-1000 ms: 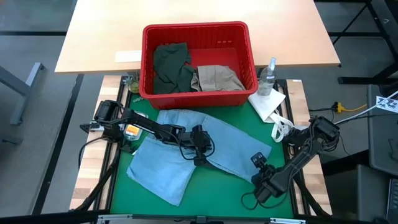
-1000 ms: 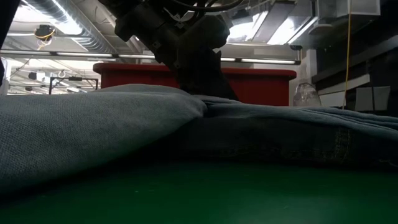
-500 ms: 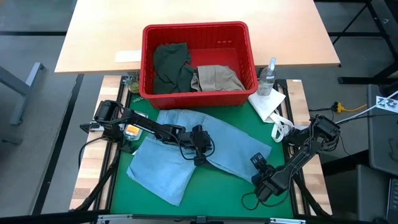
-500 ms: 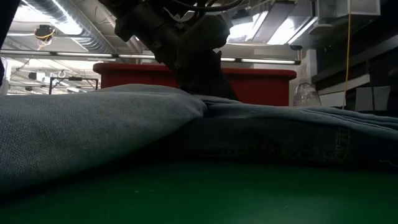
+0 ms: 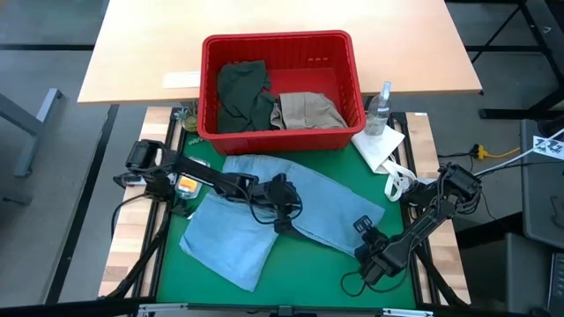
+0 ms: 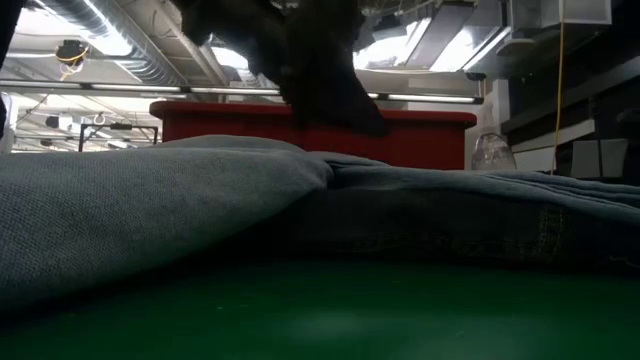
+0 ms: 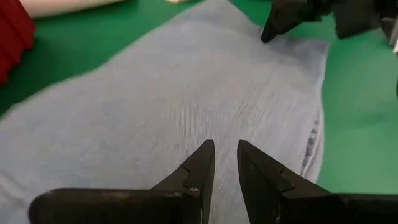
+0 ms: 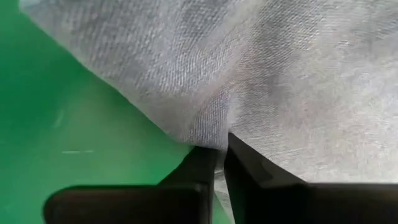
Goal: Fold laundry
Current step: Fold the light blue jeans
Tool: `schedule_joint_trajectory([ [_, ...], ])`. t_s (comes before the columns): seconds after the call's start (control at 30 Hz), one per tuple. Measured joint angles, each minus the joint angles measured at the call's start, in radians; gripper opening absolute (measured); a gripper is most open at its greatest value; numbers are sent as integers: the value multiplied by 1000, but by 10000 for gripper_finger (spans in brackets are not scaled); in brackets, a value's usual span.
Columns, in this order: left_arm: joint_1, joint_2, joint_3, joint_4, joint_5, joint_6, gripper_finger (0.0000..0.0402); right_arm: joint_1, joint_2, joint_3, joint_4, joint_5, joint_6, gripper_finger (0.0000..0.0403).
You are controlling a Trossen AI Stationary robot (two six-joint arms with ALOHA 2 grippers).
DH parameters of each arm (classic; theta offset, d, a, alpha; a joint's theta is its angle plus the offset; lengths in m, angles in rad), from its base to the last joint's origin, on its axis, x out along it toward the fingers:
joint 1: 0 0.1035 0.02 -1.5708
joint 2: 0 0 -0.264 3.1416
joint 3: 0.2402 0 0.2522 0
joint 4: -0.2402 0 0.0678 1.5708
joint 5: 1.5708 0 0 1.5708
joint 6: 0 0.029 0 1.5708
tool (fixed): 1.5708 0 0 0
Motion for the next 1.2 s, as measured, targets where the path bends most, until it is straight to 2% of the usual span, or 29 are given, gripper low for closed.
schedule_joint_trajectory([
  [0.17,-2,-77,0,-51,-15,23,66,0,0,84,-140,-11,-42,16],
  [0.27,-2,-130,0,-113,-19,23,66,0,0,167,-266,32,-56,7],
  [0.53,-38,-280,0,-344,-130,22,66,-58,0,397,-504,276,-73,17],
  [0.73,-89,-377,0,-453,-199,15,66,-205,0,521,-508,538,-261,5],
  [0.87,-125,-433,0,-496,-226,15,66,-352,0,565,-365,662,-479,10],
  [0.97,-150,-477,0,-553,-227,12,66,-470,0,575,-144,681,-732,7],
  [1.03,-167,-515,0,-606,-236,-12,66,-539,0,575,34,644,-905,4],
  [1.2,-209,-615,0,-774,-340,-137,66,-692,0,575,499,449,-1266,7],
])
